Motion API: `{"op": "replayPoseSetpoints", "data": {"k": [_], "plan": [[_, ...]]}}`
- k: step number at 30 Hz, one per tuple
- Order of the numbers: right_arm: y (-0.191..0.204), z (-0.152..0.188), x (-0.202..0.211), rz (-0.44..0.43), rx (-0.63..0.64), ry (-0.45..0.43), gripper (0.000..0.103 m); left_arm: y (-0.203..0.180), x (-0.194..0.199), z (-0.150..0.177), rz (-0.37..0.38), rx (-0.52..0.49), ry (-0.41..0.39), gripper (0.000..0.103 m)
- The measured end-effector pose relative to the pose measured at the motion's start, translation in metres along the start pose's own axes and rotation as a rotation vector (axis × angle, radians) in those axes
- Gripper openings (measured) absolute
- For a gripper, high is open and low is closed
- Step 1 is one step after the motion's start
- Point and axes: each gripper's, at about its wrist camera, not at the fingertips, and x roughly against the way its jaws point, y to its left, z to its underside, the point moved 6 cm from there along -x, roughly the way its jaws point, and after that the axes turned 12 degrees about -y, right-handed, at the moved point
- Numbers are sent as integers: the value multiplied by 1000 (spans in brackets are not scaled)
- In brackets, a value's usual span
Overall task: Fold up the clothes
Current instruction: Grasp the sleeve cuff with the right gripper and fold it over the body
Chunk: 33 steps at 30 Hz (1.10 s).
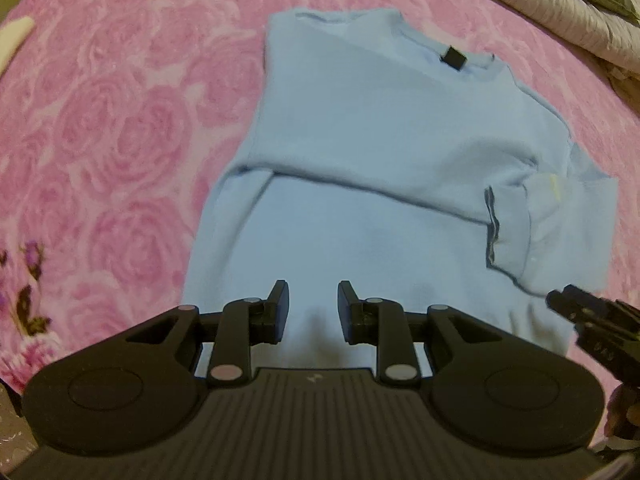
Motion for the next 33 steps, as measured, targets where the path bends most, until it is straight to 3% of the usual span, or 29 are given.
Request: {"op": "replayPoseSetpoints", "data": {"k": [4, 7, 11, 15, 19, 22, 24, 25, 29, 33], "plan": [[-42, 12, 10, 122, -57, 35, 36, -24, -15, 15, 73, -24, 34, 22], [-87, 15, 20, 214, -182, 56, 36, -59, -30, 23, 197, -45, 51, 22], [-144, 15, 36, 273, -345, 37, 36, -109, -57, 21, 330, -39, 12, 25], [-179, 15, 48, 310, -422, 19, 36, -144, -89, 17, 374, -46, -8, 26], [-196, 21, 56, 315, -468, 7, 36, -154, -114, 12, 381, 46, 1, 30], [-202, 27, 55, 319, -504, 14, 36, -153, -123, 11, 426, 181, 3, 30], [-205, 31, 53, 320, -529, 18, 36, -155, -126, 12, 446, 223, 19, 26], [-206, 33, 52, 317, -549, 17, 36, -158, -127, 12, 461, 218, 28, 9], [-209, 31, 51, 300, -608, -1, 36, -162, -92, -4, 504, 54, -73, 3], [-206, 18, 50, 296, -591, -35, 36, -129, -43, -46, 480, -60, -243, 2]]}}
